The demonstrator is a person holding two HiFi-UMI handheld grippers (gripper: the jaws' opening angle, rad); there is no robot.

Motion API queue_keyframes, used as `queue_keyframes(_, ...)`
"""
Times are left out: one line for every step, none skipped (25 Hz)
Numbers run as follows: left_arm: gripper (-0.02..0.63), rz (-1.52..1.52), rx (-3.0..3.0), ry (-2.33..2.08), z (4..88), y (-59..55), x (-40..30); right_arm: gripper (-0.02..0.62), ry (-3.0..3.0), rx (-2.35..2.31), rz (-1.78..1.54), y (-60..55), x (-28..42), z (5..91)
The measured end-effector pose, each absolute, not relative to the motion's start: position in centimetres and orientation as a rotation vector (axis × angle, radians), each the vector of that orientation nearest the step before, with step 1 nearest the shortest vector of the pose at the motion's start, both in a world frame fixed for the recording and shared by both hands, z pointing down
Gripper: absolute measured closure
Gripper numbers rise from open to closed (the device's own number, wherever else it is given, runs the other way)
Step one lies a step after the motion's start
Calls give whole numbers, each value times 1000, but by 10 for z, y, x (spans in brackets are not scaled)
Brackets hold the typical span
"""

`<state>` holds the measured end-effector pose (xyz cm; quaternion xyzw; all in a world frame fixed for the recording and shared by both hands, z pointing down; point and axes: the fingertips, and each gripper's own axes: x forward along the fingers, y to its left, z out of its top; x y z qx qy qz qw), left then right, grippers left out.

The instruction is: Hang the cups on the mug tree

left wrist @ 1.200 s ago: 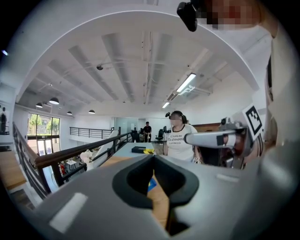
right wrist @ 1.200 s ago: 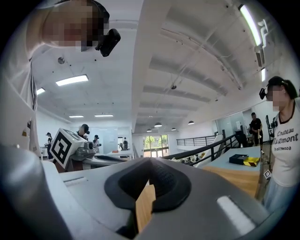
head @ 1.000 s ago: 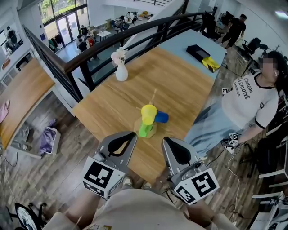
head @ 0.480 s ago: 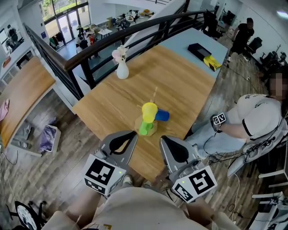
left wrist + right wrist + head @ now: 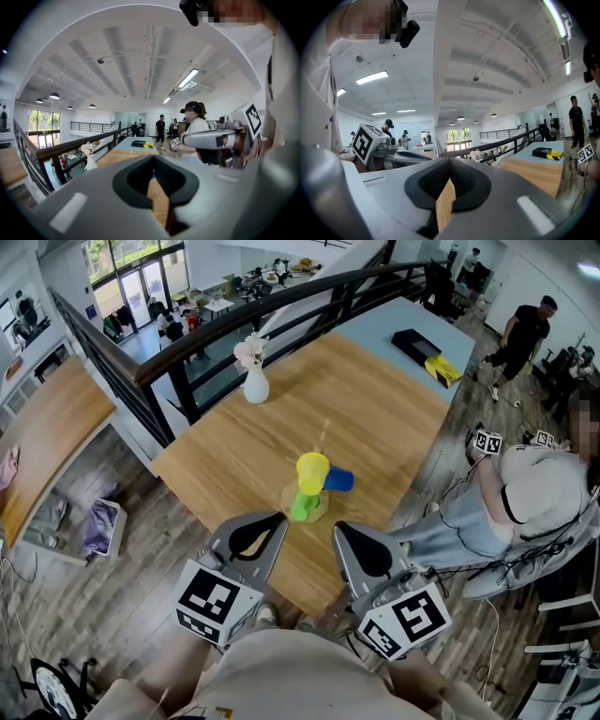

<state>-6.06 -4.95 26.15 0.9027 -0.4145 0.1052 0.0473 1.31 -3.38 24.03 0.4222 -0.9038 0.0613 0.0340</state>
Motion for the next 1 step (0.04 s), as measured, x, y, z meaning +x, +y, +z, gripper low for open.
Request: queue_keyframes(603,323,2753,-1264,262,-50,-61,595,-2780,1298,190,-34,13,241)
